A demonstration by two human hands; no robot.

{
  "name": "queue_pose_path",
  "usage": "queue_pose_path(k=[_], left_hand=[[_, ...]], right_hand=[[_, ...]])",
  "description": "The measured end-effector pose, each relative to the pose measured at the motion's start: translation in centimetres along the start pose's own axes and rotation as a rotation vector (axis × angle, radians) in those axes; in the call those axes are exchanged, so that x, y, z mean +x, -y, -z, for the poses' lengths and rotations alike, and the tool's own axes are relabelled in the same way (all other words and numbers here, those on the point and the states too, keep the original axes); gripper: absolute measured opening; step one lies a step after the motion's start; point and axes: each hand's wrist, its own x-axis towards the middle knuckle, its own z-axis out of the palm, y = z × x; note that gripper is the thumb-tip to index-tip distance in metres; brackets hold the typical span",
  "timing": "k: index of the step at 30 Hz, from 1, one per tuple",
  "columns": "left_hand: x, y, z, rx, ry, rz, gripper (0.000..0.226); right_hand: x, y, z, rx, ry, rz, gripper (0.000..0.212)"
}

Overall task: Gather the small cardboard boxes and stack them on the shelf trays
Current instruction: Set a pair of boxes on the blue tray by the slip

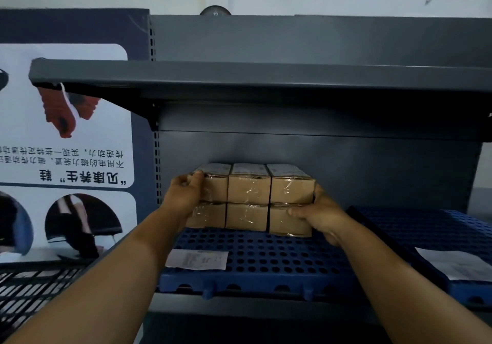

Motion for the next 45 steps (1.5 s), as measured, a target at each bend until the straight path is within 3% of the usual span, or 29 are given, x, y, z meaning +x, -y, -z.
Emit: queue_pose_path(k=[5,11,19,22,24,26,36,41,43,45], left_hand=[[0.8,0.2,-0.8,0.028,0.069,-0.056,0.057],[1.6,0.8,-0.8,0.082,0.039,-0.094,0.053],[1.5,1.2,-0.8,0.142,0.038,-0.133,0.047],[1.3,1.4,-0.9,0.143,0.034,-0.127,0.046],[1.3,1.5,-0.8,0.156,0.046,-0.119,0.053],[1.1,1.5,-0.5,0.206,0.07,-0.11,0.06],[0.3,0.8,-0.1,0.279,0.153,-0.156,0.054],[-0.2,0.8,0.1,0.29,0.175,-0.113,0.072],[-0.3,0.9,0.1,0.293,0.19,-0.105,0.073],[-0.6,0.9,0.1,0.293,0.204,-0.106,0.07]], right_hand=[[0.7,-0.2,0.7,0.019,-0.046,0.007,0.073],[1.2,-0.3,0.8,0.008,-0.008,0.003,0.074],[1.4,0.2,0.0,-0.073,-0.052,-0.011,0.051],[1.6,0.1,-0.2,-0.065,-0.108,-0.014,0.068],[1.7,0.0,-0.3,-0.066,-0.15,-0.027,0.089],[1.5,0.1,-0.5,-0.077,-0.171,-0.04,0.094],[-1.6,1.2,-1.4,-0.102,-0.207,-0.018,0.074],[-2.6,1.1,-1.7,-0.107,-0.231,-0.043,0.073],[-3.1,1.0,-2.0,-0.115,-0.229,-0.065,0.064],[-3.3,0.9,-2.2,-0.118,-0.244,-0.083,0.069]])
